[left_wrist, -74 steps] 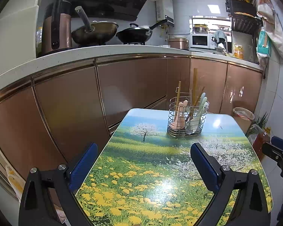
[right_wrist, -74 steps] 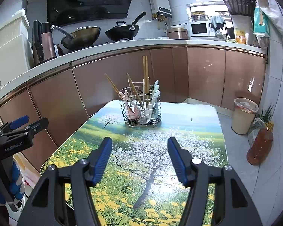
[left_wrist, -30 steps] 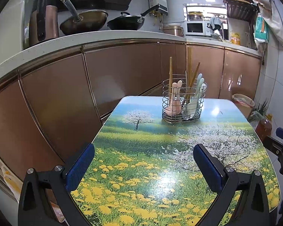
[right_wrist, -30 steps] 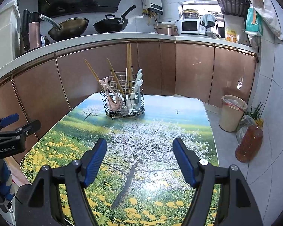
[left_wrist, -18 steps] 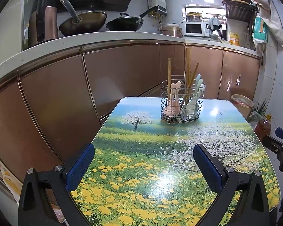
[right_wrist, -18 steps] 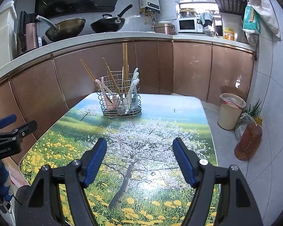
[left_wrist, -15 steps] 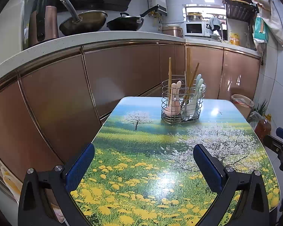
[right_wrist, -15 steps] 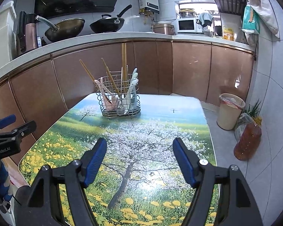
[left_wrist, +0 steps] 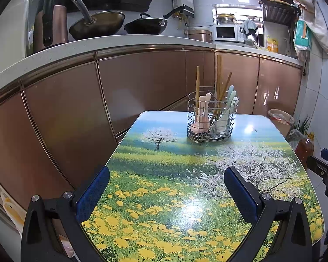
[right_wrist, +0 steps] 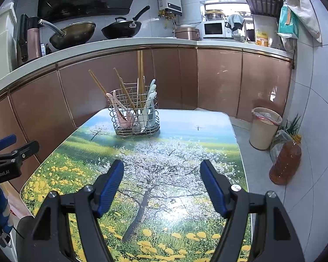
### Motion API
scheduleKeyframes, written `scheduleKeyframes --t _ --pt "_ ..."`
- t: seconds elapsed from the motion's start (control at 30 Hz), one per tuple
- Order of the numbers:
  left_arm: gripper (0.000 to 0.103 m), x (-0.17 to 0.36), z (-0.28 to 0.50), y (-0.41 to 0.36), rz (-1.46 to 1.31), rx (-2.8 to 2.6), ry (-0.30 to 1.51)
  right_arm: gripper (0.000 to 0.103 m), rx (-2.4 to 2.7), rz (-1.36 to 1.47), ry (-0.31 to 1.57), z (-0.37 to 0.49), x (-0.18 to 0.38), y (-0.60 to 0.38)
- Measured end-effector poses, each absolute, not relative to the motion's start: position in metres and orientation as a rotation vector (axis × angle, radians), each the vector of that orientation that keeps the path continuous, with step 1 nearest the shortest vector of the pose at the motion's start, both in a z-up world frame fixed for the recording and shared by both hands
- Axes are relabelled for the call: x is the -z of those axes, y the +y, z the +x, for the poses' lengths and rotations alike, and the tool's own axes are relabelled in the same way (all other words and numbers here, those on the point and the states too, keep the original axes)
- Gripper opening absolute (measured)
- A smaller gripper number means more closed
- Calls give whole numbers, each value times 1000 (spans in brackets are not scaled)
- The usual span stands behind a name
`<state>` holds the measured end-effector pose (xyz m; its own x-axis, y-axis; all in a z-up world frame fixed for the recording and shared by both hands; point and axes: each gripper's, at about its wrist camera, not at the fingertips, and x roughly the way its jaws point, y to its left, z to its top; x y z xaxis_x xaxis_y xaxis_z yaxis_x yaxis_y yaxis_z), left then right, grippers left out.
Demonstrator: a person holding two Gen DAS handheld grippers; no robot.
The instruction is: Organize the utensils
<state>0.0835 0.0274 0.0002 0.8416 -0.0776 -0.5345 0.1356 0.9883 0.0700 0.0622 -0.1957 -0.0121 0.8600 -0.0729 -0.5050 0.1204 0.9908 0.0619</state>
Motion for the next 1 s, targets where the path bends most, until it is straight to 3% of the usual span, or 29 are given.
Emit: scheduleKeyframes --t 1.0 --pt "103 -14 82 27 85 121 524 71 107 75 485 59 -5 -194"
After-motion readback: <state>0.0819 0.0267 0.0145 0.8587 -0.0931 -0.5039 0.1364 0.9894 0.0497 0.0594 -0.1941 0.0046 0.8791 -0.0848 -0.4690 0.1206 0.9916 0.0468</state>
